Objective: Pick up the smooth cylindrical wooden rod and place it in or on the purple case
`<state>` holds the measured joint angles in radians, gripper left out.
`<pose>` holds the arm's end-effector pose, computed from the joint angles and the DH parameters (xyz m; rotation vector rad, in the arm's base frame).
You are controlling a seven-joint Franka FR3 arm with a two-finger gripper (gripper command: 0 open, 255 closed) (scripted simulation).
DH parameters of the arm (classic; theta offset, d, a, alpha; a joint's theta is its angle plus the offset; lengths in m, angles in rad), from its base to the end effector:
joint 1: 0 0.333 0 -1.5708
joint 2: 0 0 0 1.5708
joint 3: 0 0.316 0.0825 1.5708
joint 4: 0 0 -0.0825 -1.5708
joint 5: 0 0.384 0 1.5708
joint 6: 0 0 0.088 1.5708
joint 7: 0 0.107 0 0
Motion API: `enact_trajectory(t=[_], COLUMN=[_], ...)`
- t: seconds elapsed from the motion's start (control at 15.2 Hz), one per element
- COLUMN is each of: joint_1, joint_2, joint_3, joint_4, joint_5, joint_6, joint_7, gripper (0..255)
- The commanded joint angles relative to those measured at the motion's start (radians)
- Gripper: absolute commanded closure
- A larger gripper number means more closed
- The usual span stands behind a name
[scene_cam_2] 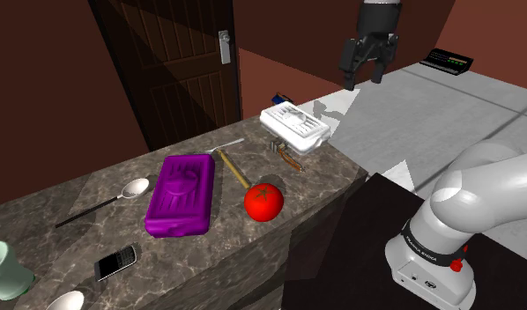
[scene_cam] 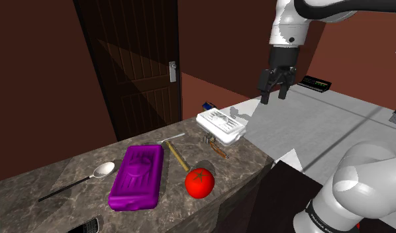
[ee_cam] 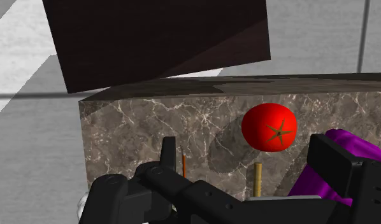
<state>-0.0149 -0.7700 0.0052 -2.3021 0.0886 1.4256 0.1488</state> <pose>0.2960 0.0082 0.5993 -3.0509 0.2323 0.1716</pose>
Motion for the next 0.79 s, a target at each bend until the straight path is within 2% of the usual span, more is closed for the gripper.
enact_trajectory(t=[0.0,0.73], joint_1=[0.0,0.021], joint_2=[0.0,0.278], joint_3=[0.0,0.062], joint_4=[0.0,-0.077], joint_5=[0.0,0.047], joint_6=[0.0,0.363], joint_7=[0.0,0.028], gripper=[0,0])
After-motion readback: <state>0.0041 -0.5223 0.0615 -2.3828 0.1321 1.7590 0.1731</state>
